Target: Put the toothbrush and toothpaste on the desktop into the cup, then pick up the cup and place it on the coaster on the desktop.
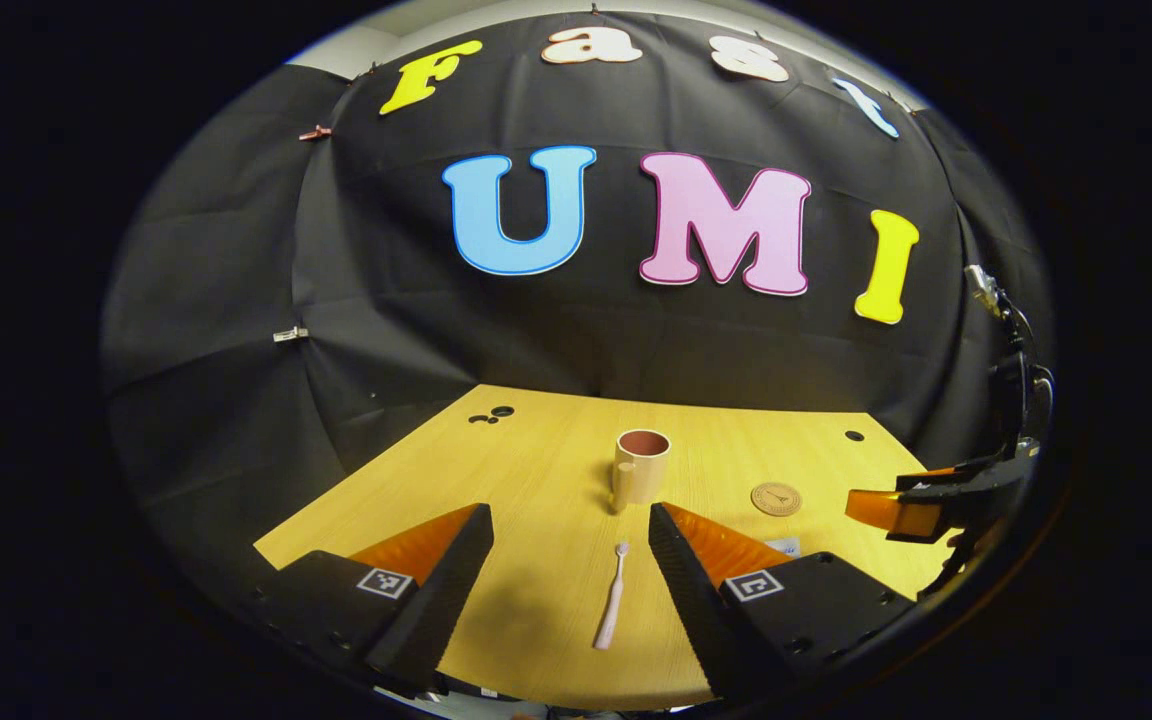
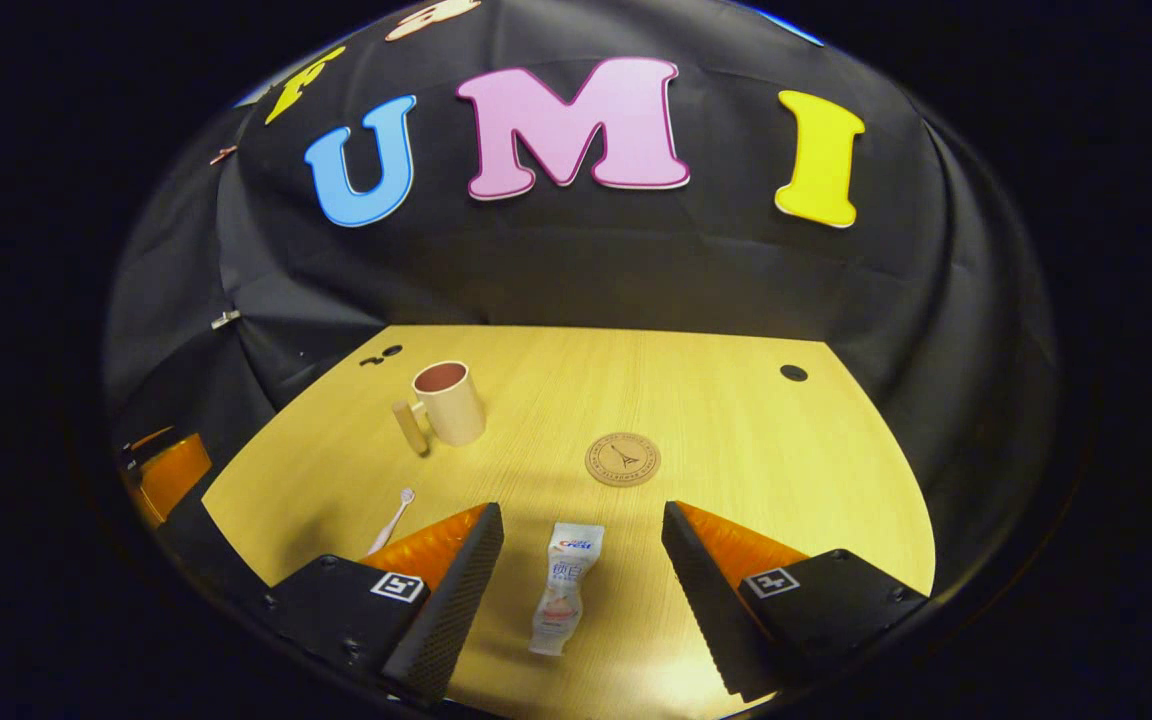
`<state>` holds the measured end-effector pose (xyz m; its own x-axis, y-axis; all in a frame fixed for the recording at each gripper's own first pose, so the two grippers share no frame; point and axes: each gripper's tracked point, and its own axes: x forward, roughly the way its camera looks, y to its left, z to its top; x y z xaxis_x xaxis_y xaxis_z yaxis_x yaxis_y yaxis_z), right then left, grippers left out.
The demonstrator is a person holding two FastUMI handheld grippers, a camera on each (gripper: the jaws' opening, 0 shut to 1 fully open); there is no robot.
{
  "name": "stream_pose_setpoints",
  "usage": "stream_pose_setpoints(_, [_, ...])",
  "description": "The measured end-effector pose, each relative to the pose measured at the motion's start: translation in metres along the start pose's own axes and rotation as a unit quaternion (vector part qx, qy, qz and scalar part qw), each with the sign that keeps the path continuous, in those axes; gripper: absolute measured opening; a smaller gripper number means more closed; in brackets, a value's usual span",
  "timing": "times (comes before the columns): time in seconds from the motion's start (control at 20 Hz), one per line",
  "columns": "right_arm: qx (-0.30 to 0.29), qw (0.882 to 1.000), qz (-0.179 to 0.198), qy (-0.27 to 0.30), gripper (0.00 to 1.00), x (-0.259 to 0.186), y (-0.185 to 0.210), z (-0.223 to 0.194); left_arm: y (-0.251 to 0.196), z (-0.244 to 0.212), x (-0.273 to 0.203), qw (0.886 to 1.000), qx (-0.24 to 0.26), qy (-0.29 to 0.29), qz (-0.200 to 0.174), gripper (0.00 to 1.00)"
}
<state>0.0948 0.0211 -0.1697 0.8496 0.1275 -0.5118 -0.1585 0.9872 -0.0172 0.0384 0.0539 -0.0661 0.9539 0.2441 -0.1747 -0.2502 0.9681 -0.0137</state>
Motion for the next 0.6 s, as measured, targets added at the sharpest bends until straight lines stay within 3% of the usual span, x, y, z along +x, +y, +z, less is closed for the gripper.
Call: stream_pose_setpoints(0.6, [-0.036, 0.986, 0.017, 0.161, 0.99, 0.066, 0.013, -0.087, 0.005, -0.045, 0.011, 0.996, 0.003, 0.071, 0.047, 0.98])
